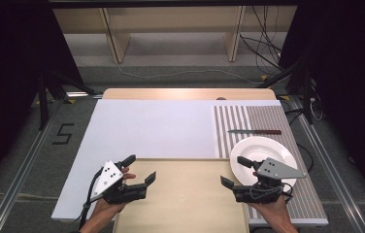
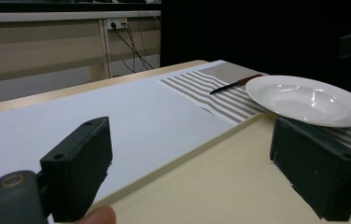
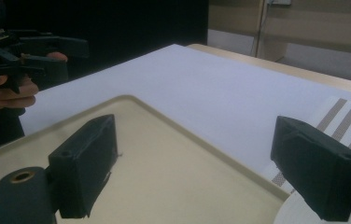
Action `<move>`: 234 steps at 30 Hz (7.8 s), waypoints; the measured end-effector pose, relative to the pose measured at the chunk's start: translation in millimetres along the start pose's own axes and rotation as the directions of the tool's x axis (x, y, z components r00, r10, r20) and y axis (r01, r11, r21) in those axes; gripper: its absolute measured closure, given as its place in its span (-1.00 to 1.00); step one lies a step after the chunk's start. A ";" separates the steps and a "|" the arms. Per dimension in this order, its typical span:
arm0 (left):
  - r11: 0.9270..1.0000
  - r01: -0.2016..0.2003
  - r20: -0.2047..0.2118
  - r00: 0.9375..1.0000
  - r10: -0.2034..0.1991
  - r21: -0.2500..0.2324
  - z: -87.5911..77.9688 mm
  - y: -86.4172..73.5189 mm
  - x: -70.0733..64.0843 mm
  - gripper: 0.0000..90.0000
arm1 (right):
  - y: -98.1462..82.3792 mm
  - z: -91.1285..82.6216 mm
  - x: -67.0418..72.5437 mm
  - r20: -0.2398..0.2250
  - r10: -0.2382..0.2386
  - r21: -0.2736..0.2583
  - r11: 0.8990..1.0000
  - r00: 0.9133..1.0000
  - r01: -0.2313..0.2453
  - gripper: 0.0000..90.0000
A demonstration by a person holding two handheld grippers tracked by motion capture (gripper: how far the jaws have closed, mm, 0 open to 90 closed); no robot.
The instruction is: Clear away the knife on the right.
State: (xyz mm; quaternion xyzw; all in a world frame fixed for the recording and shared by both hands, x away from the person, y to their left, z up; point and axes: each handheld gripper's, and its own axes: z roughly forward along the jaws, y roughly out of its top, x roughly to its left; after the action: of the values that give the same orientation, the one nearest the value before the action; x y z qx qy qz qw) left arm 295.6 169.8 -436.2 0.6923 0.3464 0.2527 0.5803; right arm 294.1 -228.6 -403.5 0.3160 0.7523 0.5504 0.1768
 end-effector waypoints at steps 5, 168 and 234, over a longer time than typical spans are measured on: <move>1.000 0.000 0.000 1.000 0.000 -0.002 -0.1 0.1 0.7 -0.72 | 1.7 0.4 1.2 0.007 -0.021 0.001 1.000 1.000 0.021 -0.65; 1.000 0.014 0.000 1.000 -0.014 0.013 3.0 -2.2 1.7 -0.72 | 2.9 98.6 -267.8 0.357 -0.084 0.756 0.611 0.930 -0.235 -0.27; 1.000 0.009 -0.007 1.000 -0.008 0.014 2.8 -2.4 1.6 -0.71 | 57.3 77.7 -206.5 0.214 -0.263 0.651 0.756 0.941 0.063 0.72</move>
State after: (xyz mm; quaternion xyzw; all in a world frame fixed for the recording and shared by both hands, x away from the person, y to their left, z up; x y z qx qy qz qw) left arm 298.2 169.4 -439.1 0.6940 0.3531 0.2502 0.5755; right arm 510.2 -300.2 -392.3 0.3672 0.8838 0.1928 0.2168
